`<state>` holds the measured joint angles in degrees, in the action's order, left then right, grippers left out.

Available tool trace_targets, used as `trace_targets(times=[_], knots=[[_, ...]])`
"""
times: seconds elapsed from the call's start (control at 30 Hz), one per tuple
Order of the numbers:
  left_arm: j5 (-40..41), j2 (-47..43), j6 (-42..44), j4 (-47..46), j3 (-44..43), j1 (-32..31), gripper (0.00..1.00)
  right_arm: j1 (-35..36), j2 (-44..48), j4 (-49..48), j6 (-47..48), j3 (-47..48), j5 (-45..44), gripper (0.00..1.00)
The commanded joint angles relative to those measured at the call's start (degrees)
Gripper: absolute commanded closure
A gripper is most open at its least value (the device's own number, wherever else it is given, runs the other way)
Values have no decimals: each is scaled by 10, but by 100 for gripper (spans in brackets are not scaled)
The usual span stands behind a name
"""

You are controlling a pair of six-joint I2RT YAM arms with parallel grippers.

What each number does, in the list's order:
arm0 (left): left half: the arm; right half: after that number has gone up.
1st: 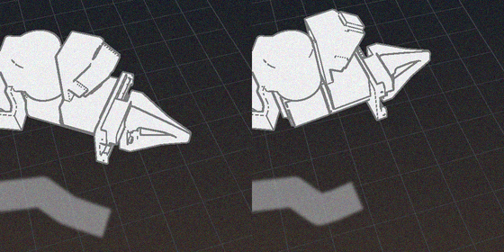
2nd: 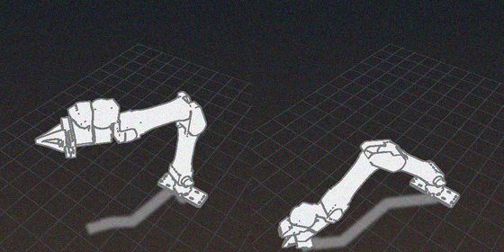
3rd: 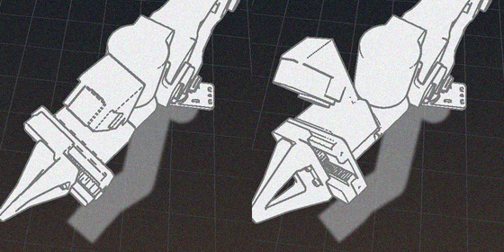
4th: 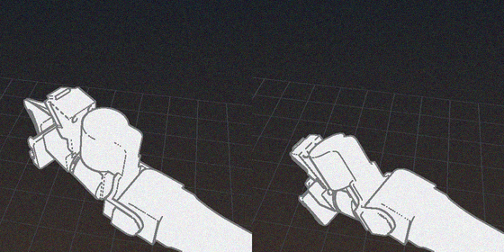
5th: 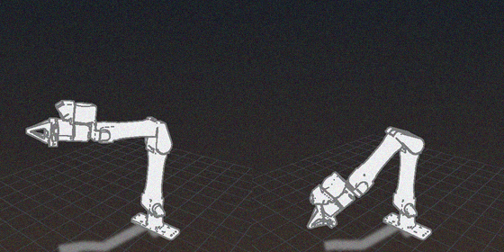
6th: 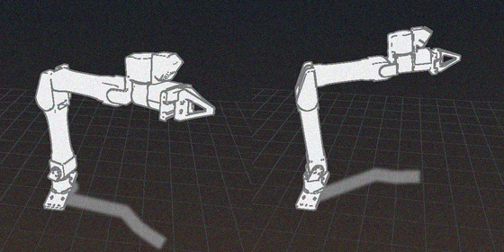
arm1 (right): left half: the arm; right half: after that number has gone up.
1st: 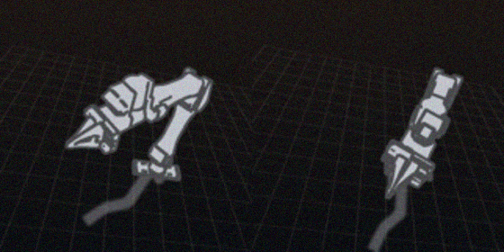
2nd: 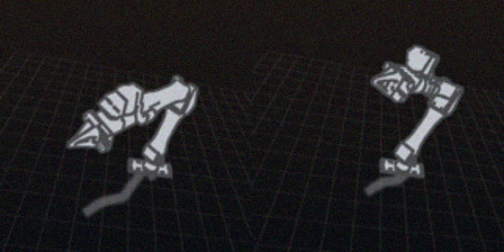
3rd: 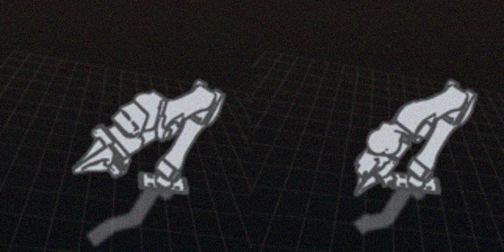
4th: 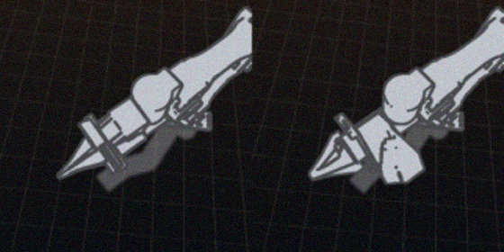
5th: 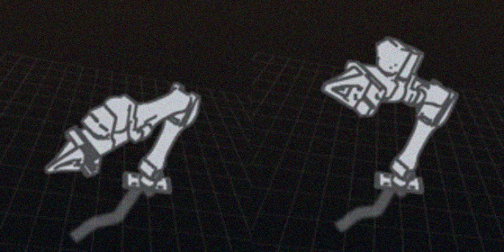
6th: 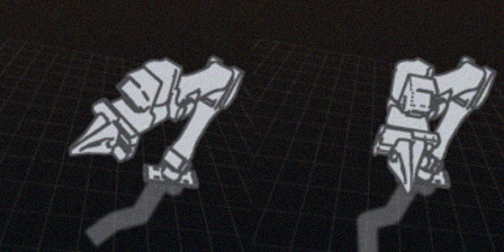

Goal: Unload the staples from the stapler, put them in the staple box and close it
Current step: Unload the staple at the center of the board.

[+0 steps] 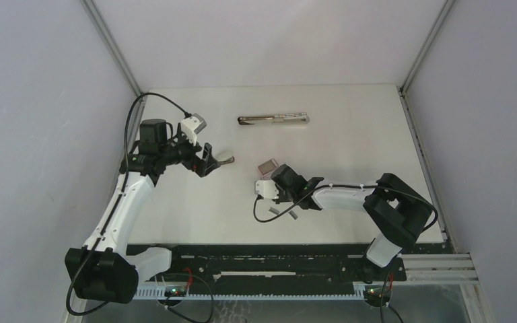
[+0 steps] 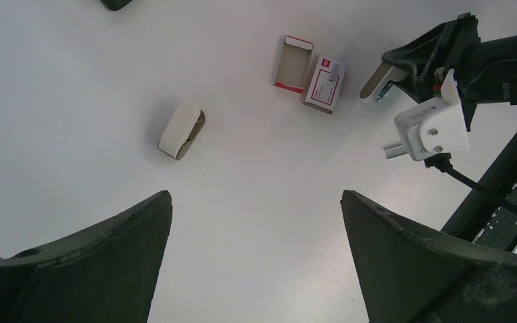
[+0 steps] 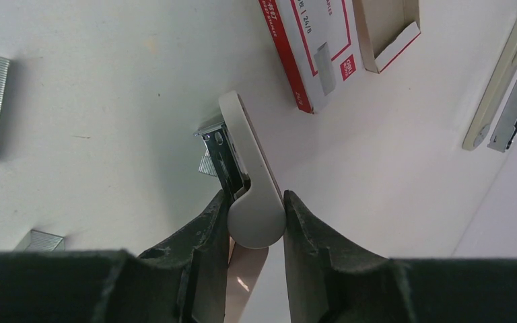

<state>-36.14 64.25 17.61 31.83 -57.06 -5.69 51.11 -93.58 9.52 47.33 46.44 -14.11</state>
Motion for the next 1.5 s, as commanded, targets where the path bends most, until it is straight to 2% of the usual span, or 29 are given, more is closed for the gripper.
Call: trace_targets(times=[0.0,0.13,0.23,0.33,0.47,0.67,0.77,0.83,0.87,0.93,0.97,1.0,1.03,1.1,1.13,1.2,1.27,1.37,1.47], knots=[[-10,-14,6,-18,12,4,0,0,14,-1,-19,14,7,86],[-13,-13,6,-18,12,4,0,-7,56,-40,-45,11,-8,86],[-12,-14,6,-20,14,4,0,-1,76,-50,-29,-9,14,86],[-12,-13,5,-20,14,4,0,10,70,-68,-15,-20,-10,86],[-16,-14,6,-20,15,4,0,14,96,-27,-15,-26,73,86],[-7,-17,5,-24,18,4,0,1,101,-71,-23,-25,6,86],[-10,-17,2,-26,19,4,0,-5,87,16,-39,1,101,86],[-9,-16,3,-25,18,3,0,6,80,-56,-17,-12,-10,87],[-8,-16,3,-26,19,3,0,1,90,-46,-30,-1,3,87],[-9,-17,4,-26,21,3,0,-51,111,81,-100,56,230,87],[-9,-16,5,-27,21,4,0,-46,109,62,-108,48,185,88],[-11,-14,4,-27,21,3,0,-24,99,24,-82,29,87,87],[-14,-11,3,-28,21,3,0,-20,86,18,-68,27,53,86],[-20,-3,1,-28,18,4,0,-64,74,98,-115,69,188,85],[-23,1,-1,-28,18,3,0,-75,69,108,-127,76,203,84],[-35,9,-2,-27,17,3,0,-62,70,101,-102,67,157,83],[-43,17,-5,-28,16,3,0,-71,72,98,-116,67,185,83],[-45,21,-5,-28,14,2,0,-82,62,108,-126,83,175,83],[-45,20,-3,-28,17,2,0,-115,52,139,-141,106,221,82]])
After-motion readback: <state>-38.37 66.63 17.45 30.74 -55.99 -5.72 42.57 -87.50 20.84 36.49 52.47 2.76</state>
